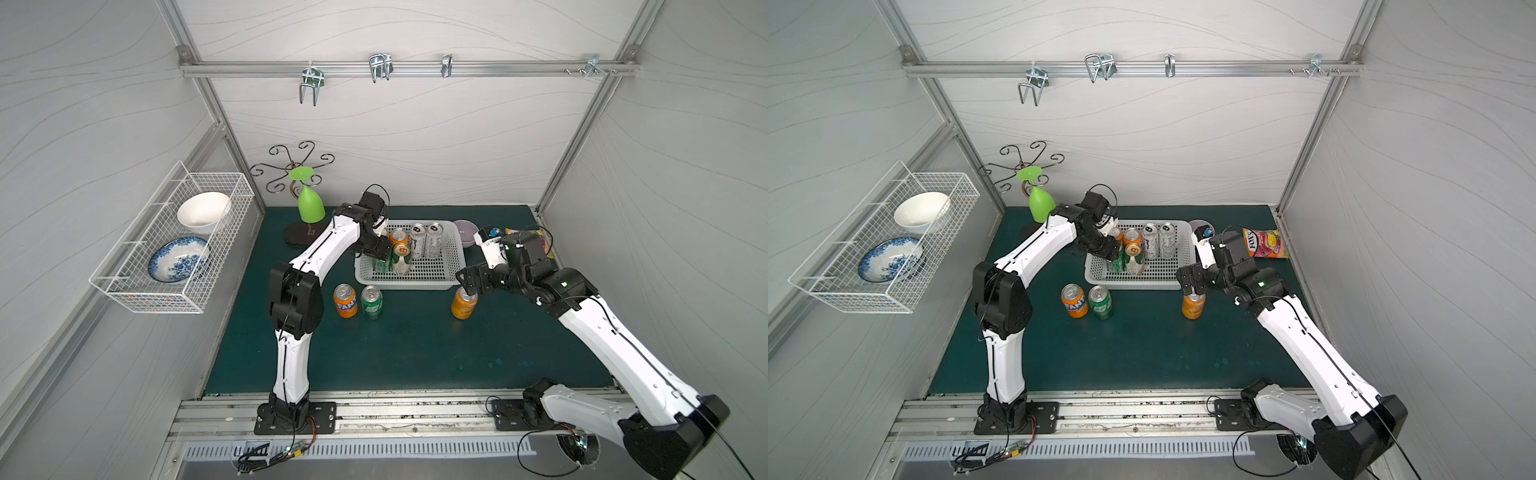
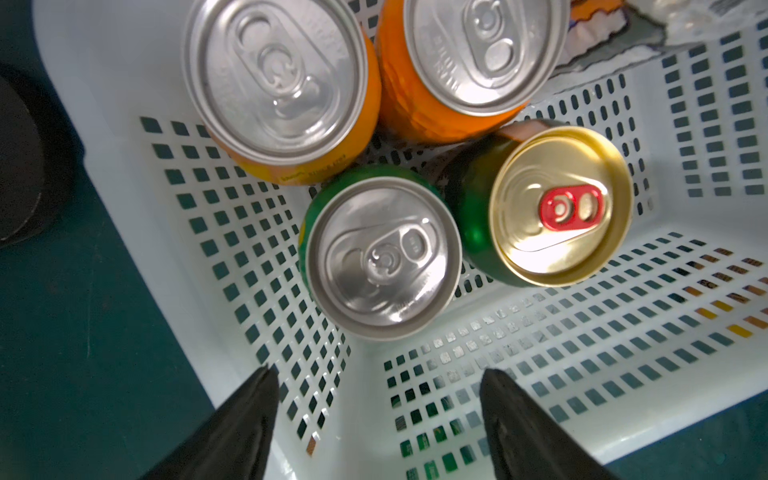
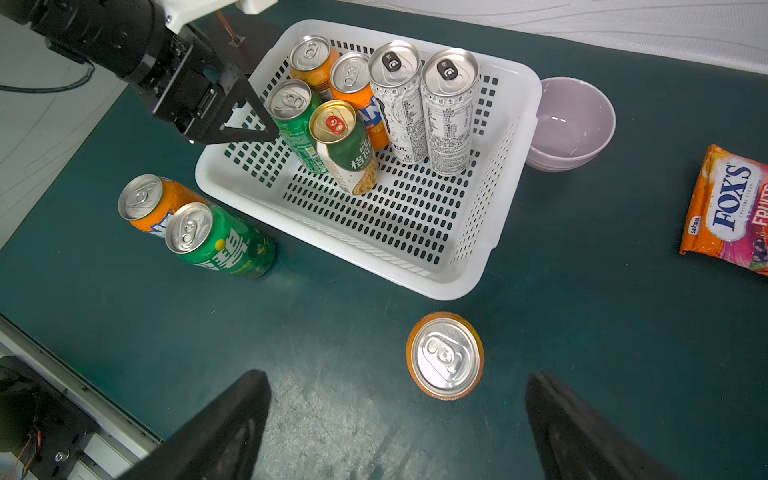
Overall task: Take out the drinks from the basket
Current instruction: Pick up the drink from the basket.
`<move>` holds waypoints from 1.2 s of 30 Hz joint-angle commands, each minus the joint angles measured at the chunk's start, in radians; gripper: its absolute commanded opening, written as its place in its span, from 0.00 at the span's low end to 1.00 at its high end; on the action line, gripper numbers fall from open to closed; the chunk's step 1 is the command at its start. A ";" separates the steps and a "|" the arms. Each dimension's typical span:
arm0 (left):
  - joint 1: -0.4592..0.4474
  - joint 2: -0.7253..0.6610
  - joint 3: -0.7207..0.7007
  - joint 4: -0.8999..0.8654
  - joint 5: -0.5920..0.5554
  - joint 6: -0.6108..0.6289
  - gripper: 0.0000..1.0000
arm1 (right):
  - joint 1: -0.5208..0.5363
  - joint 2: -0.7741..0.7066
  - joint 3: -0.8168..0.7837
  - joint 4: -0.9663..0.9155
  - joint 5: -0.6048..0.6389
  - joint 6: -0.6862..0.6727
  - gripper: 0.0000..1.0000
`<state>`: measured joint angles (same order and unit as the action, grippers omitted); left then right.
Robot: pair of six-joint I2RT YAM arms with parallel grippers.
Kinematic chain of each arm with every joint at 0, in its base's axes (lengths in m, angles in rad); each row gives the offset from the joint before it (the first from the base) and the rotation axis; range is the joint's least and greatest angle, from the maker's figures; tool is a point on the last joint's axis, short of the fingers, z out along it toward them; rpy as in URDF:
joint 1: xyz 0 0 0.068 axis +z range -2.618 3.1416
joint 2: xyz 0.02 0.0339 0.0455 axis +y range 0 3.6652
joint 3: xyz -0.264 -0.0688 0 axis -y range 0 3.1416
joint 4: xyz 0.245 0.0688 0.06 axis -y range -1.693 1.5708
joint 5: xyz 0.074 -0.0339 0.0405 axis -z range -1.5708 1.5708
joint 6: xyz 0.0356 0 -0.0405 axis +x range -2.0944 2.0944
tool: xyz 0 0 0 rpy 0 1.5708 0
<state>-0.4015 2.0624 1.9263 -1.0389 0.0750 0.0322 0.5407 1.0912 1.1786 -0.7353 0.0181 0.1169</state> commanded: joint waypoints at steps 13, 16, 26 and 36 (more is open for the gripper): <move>-0.019 0.099 0.077 0.048 0.023 -0.013 0.76 | -0.007 -0.044 -0.003 -0.028 0.015 0.009 0.99; -0.023 0.109 0.077 0.070 0.020 -0.013 0.76 | -0.006 -0.042 -0.004 -0.027 0.010 0.009 0.99; -0.036 0.131 0.077 0.136 -0.007 -0.007 0.75 | -0.007 -0.043 0.000 -0.031 0.006 0.007 0.99; -0.036 0.175 0.112 0.137 -0.041 0.006 0.78 | -0.007 -0.047 -0.004 -0.033 0.006 0.004 0.99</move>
<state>-0.4267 2.2143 1.9877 -0.9398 0.0402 0.0269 0.5407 1.0645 1.1786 -0.7433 0.0246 0.1165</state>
